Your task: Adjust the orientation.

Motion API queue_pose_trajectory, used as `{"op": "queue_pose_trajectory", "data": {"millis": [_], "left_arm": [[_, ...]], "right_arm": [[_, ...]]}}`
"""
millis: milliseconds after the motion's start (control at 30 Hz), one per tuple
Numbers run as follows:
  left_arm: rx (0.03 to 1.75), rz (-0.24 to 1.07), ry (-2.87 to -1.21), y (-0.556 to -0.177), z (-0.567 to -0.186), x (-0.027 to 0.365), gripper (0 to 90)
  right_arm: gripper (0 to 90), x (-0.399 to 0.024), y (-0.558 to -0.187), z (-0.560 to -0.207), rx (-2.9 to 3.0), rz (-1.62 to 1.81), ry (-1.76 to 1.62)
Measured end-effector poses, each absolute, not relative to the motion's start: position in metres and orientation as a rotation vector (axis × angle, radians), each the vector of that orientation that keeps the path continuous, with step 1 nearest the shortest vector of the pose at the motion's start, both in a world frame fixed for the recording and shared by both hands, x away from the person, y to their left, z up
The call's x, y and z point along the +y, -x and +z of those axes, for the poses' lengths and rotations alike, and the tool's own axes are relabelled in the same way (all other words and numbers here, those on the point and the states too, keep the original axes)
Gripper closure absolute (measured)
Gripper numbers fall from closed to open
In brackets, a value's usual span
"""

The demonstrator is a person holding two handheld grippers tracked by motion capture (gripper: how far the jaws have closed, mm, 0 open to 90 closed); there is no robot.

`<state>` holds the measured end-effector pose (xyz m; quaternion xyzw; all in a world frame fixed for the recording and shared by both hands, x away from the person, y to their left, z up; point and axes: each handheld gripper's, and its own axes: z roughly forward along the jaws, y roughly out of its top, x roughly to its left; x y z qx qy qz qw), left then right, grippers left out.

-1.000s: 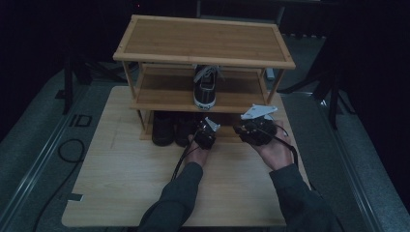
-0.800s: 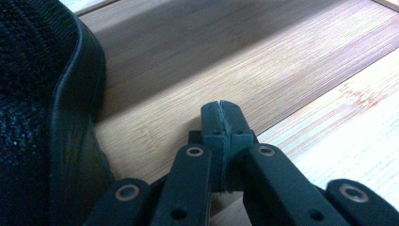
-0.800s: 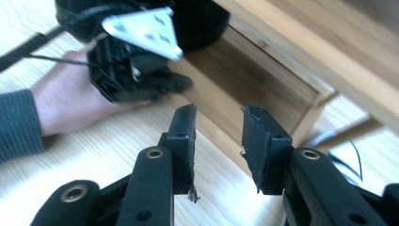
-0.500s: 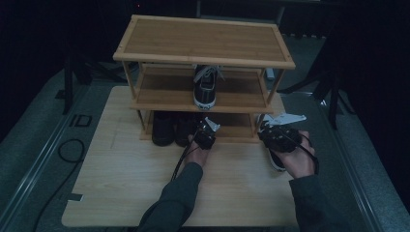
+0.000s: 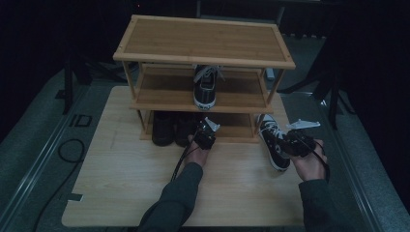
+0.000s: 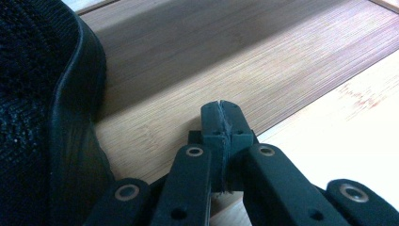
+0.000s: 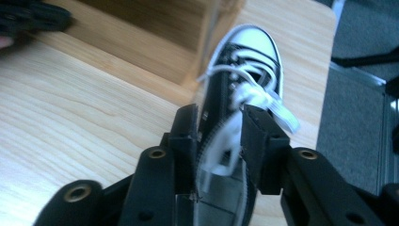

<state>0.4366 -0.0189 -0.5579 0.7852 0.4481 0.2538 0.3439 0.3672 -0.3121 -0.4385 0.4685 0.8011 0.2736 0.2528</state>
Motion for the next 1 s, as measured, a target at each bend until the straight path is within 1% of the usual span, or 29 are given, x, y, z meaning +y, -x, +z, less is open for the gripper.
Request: {"op": "queue_pose_trajectory", "data": {"millis": [33, 233, 367, 567, 600, 833, 967, 1000], "left_arm": [[1.166, 0.659, -2.037, -0.437, -0.558, -0.019, 89.8], [1.168, 0.657, -2.03, -0.437, -0.558, -0.019, 89.7], [1.169, 0.656, -2.029, -0.436, -0.558, -0.019, 89.7], [1.168, 0.656, -2.028, -0.436, -0.558, -0.019, 89.8], [1.161, 0.674, -2.042, -0.437, -0.558, -0.018, 89.8], [1.161, 0.674, -2.04, -0.437, -0.558, -0.018, 89.7], [1.16, 0.673, -2.042, -0.437, -0.558, -0.017, 89.7], [1.161, 0.673, -2.042, -0.437, -0.558, -0.017, 89.7]], "right_arm": [[70.4, -0.317, -0.369, -0.442, 2.168, 0.735, -1.297], [73.9, -0.324, -0.373, -0.452, 2.158, 0.664, -1.324], [73.9, -0.326, -0.375, -0.456, 2.162, 0.653, -1.331], [74.0, -0.328, -0.385, -0.471, 2.164, 0.603, -1.379], [73.8, -0.327, -0.388, -0.474, 2.161, 0.595, -1.397], [73.7, -0.324, -0.401, -0.48, 2.156, 0.556, -1.412], [72.1, -0.324, -0.409, -0.483, 2.148, 0.539, -1.433], [70.1, -0.324, -0.413, -0.484, 2.15, 0.536, -1.44]]}}
